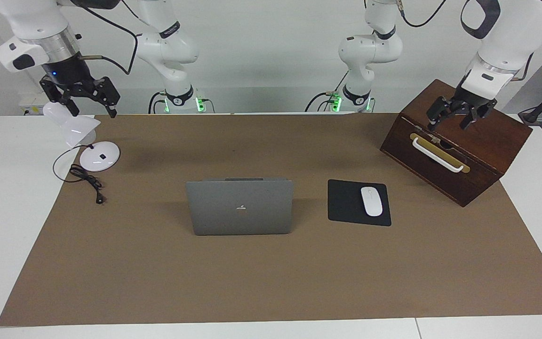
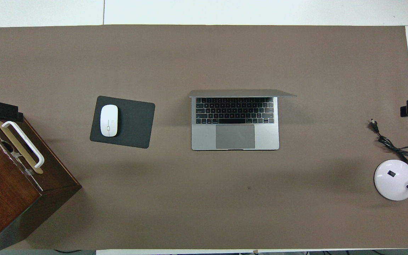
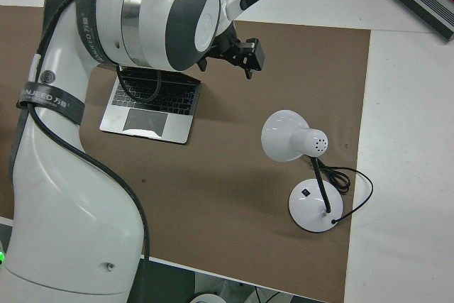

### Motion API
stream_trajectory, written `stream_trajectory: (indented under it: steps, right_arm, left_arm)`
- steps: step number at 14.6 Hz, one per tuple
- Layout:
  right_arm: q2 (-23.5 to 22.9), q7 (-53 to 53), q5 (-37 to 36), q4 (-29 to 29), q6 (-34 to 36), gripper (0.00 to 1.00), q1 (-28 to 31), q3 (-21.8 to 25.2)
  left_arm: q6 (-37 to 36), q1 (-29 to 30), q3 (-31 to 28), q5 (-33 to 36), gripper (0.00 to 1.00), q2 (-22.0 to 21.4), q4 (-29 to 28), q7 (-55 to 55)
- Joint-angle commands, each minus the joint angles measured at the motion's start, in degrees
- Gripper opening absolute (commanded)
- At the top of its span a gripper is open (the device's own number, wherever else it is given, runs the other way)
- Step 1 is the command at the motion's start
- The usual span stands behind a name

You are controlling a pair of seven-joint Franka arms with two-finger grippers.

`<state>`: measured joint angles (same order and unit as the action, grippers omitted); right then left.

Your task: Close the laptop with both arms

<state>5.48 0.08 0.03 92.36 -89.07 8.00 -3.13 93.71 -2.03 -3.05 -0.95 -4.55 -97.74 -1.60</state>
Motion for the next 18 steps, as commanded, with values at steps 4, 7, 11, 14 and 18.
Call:
stream_trajectory:
  steps: [4, 7, 11, 14, 18]
  right_arm:
    - [0.5, -1.8, -0.6, 0.8, -1.5, 1.00, 1.2, -0.5]
    - [0.5, -2.6, -0.6, 0.9, -1.5, 1.00, 2.2, -0.5]
    - [0.4, -2.4, -0.6, 0.9, -1.7, 1.00, 2.0, -0.6]
    - [0.1, -3.0, -0.6, 1.0, -3.1, 1.00, 2.1, -0.6]
    - [0.1, -3.1, -0.6, 1.0, -3.3, 1.00, 2.2, -0.6]
  left_arm:
    - [-1.0, 0.0, -0.4, -0.5, 1.00, -1.0, -0.3, 0.5]
    - [-0.8, 0.0, -0.8, -0.5, 1.00, -1.0, -0.3, 0.5]
    - [-0.4, -0.2, -0.8, -0.5, 1.00, -1.0, -0.3, 0.5]
    - [-0.3, -0.3, -0.8, -0.4, 1.00, -1.0, -0.4, 0.7]
    - [-0.9, -0.6, -0.6, -0.5, 1.00, -1.2, -0.9, 0.5]
